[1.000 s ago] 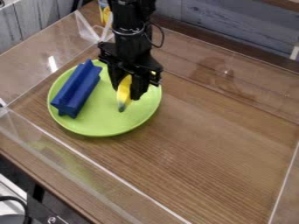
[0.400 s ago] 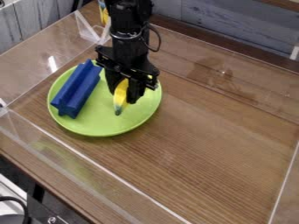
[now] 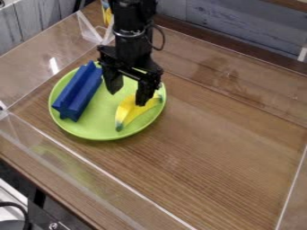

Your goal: Put the banana in the green plate

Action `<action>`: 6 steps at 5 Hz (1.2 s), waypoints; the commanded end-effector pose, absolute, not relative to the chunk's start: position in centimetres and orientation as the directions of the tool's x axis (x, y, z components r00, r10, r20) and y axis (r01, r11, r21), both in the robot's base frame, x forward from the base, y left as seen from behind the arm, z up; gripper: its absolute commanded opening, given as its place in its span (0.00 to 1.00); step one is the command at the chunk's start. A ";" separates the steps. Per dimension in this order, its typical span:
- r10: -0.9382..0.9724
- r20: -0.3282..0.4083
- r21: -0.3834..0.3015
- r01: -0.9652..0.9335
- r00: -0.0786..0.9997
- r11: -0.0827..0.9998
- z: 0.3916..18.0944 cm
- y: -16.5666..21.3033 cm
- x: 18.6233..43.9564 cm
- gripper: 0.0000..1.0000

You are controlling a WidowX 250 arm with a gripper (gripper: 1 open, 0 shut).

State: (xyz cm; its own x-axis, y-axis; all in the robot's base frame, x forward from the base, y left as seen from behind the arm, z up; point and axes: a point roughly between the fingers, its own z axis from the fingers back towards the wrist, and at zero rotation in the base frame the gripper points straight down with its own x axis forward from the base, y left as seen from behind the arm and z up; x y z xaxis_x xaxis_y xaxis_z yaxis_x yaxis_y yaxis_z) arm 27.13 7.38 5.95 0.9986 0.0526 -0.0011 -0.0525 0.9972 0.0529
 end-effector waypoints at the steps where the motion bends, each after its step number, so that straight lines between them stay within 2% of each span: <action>1: 0.060 0.057 0.057 -0.064 0.997 0.996 8.3 7.3 28.2 1.00; 3: 0.069 0.061 0.045 -0.072 0.996 0.996 9.5 6.7 28.7 1.00; 6: 0.067 0.063 0.032 -0.069 0.996 0.997 10.4 5.7 29.8 1.00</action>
State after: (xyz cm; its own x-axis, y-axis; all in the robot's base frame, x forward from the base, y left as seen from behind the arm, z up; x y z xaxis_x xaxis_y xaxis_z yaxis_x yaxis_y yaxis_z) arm 29.09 5.70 8.71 0.9974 0.0713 0.0050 -0.0714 0.9971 0.0268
